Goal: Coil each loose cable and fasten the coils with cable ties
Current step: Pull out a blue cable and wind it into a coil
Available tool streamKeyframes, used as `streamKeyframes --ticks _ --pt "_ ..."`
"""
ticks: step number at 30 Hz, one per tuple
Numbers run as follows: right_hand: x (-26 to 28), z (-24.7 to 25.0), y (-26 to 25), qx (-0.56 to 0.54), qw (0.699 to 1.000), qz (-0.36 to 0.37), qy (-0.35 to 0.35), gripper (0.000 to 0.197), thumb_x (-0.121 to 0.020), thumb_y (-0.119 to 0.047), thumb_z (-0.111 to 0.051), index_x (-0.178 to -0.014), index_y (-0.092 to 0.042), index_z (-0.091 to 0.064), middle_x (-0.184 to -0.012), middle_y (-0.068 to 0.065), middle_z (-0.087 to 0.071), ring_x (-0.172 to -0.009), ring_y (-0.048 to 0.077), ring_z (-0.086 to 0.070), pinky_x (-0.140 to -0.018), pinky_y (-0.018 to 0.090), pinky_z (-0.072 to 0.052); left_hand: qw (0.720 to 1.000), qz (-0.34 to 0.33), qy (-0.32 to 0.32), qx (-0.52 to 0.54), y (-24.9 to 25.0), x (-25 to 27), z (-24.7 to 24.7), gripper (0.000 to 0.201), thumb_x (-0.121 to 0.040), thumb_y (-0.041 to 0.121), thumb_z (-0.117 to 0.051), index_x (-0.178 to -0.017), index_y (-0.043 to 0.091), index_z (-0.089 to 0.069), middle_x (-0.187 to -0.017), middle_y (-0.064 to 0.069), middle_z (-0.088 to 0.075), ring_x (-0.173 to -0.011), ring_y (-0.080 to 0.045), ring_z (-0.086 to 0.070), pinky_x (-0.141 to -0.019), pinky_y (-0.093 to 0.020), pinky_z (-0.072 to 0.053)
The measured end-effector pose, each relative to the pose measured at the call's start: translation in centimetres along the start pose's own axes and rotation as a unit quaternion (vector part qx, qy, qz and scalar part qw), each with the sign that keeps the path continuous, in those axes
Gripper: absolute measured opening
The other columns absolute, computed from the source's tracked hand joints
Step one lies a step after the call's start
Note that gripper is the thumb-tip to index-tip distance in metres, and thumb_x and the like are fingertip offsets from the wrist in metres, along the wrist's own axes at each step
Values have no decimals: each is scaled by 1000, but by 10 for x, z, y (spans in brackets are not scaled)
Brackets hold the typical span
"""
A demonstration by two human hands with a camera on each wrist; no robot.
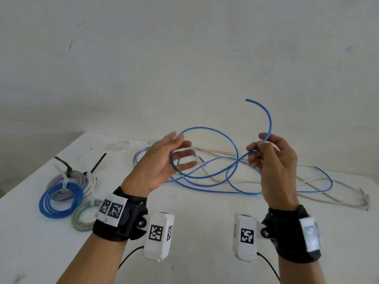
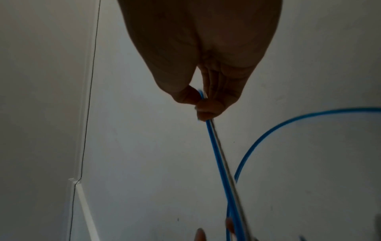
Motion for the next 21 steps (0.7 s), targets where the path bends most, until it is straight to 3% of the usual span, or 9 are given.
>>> streamKeyframes --ticks 2,6,9,11,13,15,18,21 --pt "3 -2 -1 -31 999 3 13 8 -102 0 -47 -103 -6 -50 -80 11 -71 -60 20 -64 -60 25 -53 999 31 -7 -9 -11 0 -1 18 -98 16 -61 -108 2 -60 -105 -13 -70 -93 -27 -70 -88 -57 -57" --pt "5 -3 -2 -88 996 3 33 12 -102 1 -49 -98 -9 -46 -91 19 -72 -78 31 -75 -76 30 -59 999 39 9 33 -13 0 5 11 -99 9 -58 -96 2 -66 -111 -15 -72 -100 -28 -71 -91 -57 -57" --pt "6 -4 -6 -106 993 22 46 11 -102 4 -49 -99 -7 -47 -102 26 -70 -90 38 -76 -84 34 -59 995 49 4 86 -11 2 1 9 -99 4 -55 -99 -3 -62 -110 -18 -70 -100 -31 -73 -88 -56 -58" --pt "9 -8 -7 -112 992 29 45 9 -102 5 -49 -100 -4 -50 -109 30 -68 -95 39 -75 -88 35 -59 989 52 19 138 -10 3 0 9 -98 3 -56 -103 -4 -59 -110 -21 -67 -105 -33 -70 -96 -55 -55" --pt "12 -16 -4 -119 992 26 37 10 -102 7 -49 -100 -3 -50 -112 31 -67 -97 38 -75 -89 36 -59 973 55 59 218 -15 3 5 24 -95 5 -61 -116 -7 -53 -117 -26 -63 -114 -37 -67 -100 -55 -52" --pt "19 -33 4 -118 993 5 0 9 -101 8 -49 -100 -1 -51 -112 30 -68 -98 38 -75 -90 37 -59 966 72 52 243 -23 6 -3 41 -93 6 -63 -129 -11 -49 -130 -27 -60 -116 -37 -66 -94 -57 -53" --pt "34 -67 14 -97 990 -40 -97 8 -100 8 -51 -96 2 -53 -111 25 -72 -99 38 -74 -92 40 -59 985 74 -10 153 -28 10 -22 33 -94 11 -64 -125 -1 -59 -115 -13 -70 -109 -27 -70 -92 -51 -57" --pt "43 -84 15 -79 980 -64 -173 9 -101 6 -52 -93 1 -52 -109 22 -74 -99 38 -74 -90 41 -60 993 38 38 104 -26 5 -6 20 -90 18 -70 -108 9 -70 -92 -4 -67 -87 -20 -73 -77 -38 -62"
Point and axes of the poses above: each hand's wrist, its own x-axis away from the middle knuckle, its own z-axis out of the back of the hand, y = z × x, the point moved 10 cm from there along -x, towards the middle knuckle
